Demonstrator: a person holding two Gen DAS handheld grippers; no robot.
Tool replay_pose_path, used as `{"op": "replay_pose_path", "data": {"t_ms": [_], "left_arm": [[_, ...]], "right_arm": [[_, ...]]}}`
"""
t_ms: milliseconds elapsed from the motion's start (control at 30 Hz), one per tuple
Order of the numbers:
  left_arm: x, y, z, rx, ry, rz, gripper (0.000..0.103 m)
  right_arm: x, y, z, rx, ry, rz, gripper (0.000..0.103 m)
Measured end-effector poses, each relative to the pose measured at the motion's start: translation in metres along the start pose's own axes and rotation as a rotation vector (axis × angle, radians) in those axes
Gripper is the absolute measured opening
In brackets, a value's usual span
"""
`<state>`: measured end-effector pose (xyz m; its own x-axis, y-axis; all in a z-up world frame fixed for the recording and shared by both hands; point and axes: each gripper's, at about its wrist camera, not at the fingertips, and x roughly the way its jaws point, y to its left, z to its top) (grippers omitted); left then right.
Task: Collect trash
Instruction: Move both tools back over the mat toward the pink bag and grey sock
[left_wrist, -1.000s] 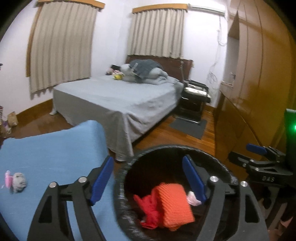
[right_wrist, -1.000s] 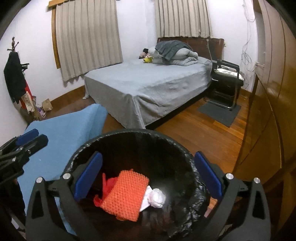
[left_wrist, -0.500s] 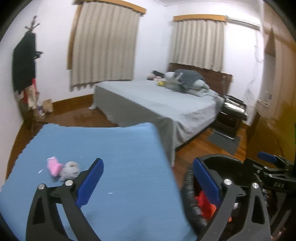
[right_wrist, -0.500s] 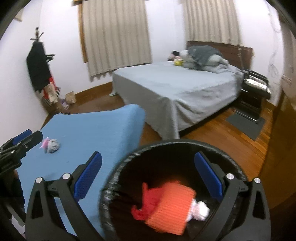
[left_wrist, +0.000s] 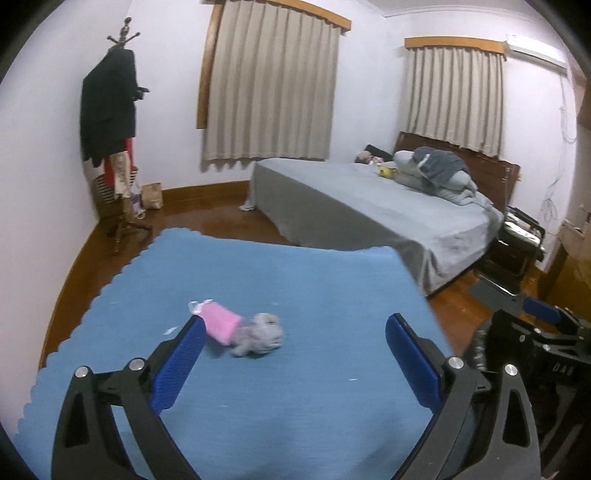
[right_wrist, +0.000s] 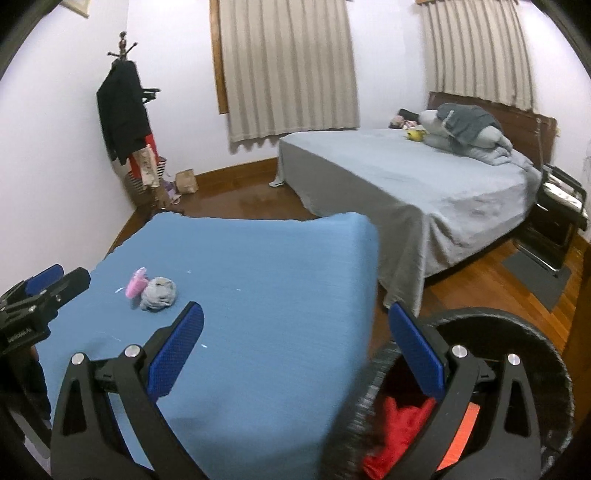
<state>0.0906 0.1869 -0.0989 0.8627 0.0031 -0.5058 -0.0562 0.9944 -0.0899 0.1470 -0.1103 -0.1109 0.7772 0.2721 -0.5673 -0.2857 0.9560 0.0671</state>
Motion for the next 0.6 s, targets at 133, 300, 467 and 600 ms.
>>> {"op": "replay_pose_path", "data": {"t_ms": [133,300,467,600], "left_arm": [[0.005,0.03,-0.006,-0.02,0.005,0.042,0.096],[0.015,0.064,-0.012,-0.044,0.008,0.093,0.096],[0.029,0.09,-0.017,-0.06,0.02,0.135,0.096],[0.041,0.109,-0.023,-0.074,0.035,0.162,0.096]], "right_arm": [[0.021,0.025,0.006,-0.022,0.009,0.029,0.097],[0.05,0.055,0.011,-0.035,0.023,0.064,0.097],[0.083,0.078,0.013,-0.034,0.053,0.101,0.097],[0.107,0.092,0.013,-0.034,0.069,0.133,0.097]]}}
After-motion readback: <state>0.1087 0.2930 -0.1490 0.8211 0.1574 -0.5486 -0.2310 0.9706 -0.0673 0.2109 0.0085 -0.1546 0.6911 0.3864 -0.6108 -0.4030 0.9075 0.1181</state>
